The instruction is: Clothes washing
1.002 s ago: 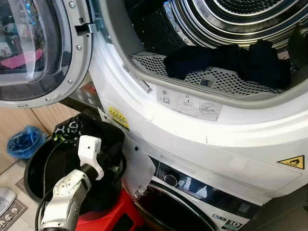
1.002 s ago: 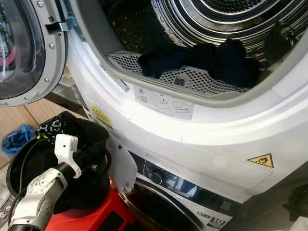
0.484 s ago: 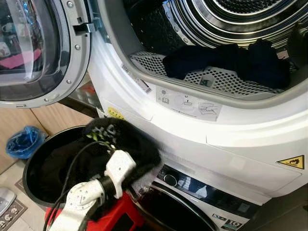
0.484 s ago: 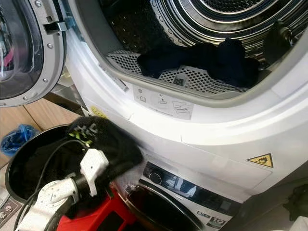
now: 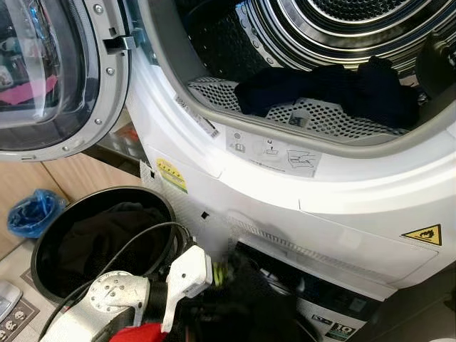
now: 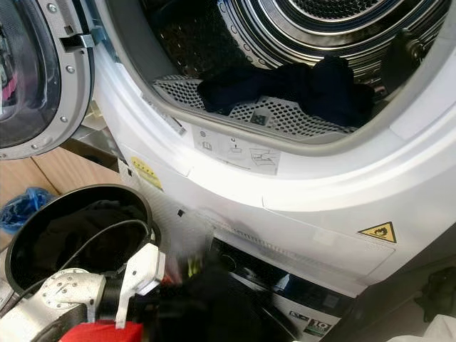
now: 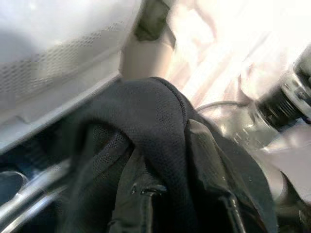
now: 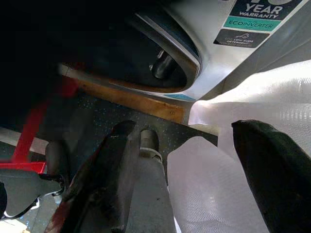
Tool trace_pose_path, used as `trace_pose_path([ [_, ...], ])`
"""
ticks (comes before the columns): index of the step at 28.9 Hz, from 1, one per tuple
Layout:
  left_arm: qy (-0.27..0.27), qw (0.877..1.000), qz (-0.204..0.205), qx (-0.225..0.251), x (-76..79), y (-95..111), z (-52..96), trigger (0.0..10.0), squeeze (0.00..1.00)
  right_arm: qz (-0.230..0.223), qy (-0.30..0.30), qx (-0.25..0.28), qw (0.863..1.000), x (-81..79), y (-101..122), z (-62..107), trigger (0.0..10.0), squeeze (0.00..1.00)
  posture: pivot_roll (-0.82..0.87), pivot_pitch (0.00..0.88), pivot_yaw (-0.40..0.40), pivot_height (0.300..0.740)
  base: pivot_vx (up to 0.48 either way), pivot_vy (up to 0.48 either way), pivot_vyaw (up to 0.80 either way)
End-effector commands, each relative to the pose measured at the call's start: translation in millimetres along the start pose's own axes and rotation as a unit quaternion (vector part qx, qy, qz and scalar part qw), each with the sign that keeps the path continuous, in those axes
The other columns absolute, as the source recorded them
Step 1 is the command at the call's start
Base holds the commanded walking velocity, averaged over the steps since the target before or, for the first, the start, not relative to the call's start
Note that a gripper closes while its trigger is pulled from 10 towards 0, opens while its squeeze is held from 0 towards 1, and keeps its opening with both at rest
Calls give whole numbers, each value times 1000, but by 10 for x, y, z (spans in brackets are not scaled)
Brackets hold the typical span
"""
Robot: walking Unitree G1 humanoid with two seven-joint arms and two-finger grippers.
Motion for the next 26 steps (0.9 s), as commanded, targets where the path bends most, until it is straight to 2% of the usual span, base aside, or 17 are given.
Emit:
trace_pose_path([
  [1,124,984,-87,88,-310,406,-10,10000,0,-5,4,-6,1000,-20,-21,4,10000,0,102,113,20,740,0,0,0],
  [2,124,984,-87,88,-310,406,-10,10000,0,-5,4,-6,1000,-20,-21,4,10000,0,102,113,20,740,0,0,0],
  [4,188,963,-154,115,-411,602,-1,10000,0,-5,5,-5,1000,-26,-12,2,10000,0,100,107,20,740,0,0,0],
  [6,203,954,-181,123,-410,680,-14,10000,0,-5,5,-4,1000,-26,-9,1,10000,0,100,107,20,740,0,0,0],
  [9,194,951,-207,127,-350,745,-42,10000,0,-4,5,-4,1000,-23,-8,0,10000,0,101,104,18,740,0,0,0],
  [11,168,952,-229,117,-276,768,-86,10000,0,-3,4,-4,1000,-20,-9,1,10000,0,105,98,16,740,0,0,0],
  [12,148,955,-236,104,-234,756,-115,10000,0,-2,4,-4,1000,-20,-10,1,10000,0,105,97,16,740,0,0,0],
  [13,97,965,-233,73,-140,686,-180,10000,0,-1,4,-5,1000,-19,-13,1,10000,0,105,96,16,740,0,0,0],
  [14,80,967,-231,63,-111,663,-195,10000,0,-1,4,-5,1000,-19,-13,1,10000,0,105,96,16,740,0,0,0],
  [15,80,967,-231,63,-111,663,-195,10000,0,-1,4,-5,1000,-19,-13,1,10000,0,105,96,16,740,0,0,0],
  [16,53,969,-237,40,-68,612,-203,10000,0,-1,4,-5,1000,-23,-13,1,10000,0,108,95,14,740,0,0,0],
  [18,33,969,-244,28,-37,610,-187,10000,0,0,6,-6,1000,-29,-12,1,10000,0,107,96,14,740,0,0,0],
  [20,21,968,-249,38,-19,726,-153,10000,0,0,7,-5,1000,-34,-11,1,10000,0,107,96,14,740,0,0,0],
  [24,35,958,-280,60,-52,940,-122,10000,0,-2,7,-4,1000,-39,-3,-1,10000,0,111,99,18,740,0,0,0],
  [25,56,945,-315,75,-92,1110,-98,10000,0,-4,6,-4,1000,-41,-2,-1,10000,0,113,100,21,740,0,0,0],
  [26,62,940,-327,79,-101,1164,-90,10000,0,-5,5,-4,1000,-41,-2,-1,10000,0,113,100,21,740,0,0,0],
])
Point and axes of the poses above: a point about 5 cm out from each wrist's last joint towards the gripper, its own z axis pointing back from the gripper into the wrist, its own y axis along the axis of the wrist's last joint, x = y × z, the point moved 1 cm from there along -z, pointing out of the wrist towards the gripper, and after that the axes turned 4 degrees about z, right-handed, at the moved point
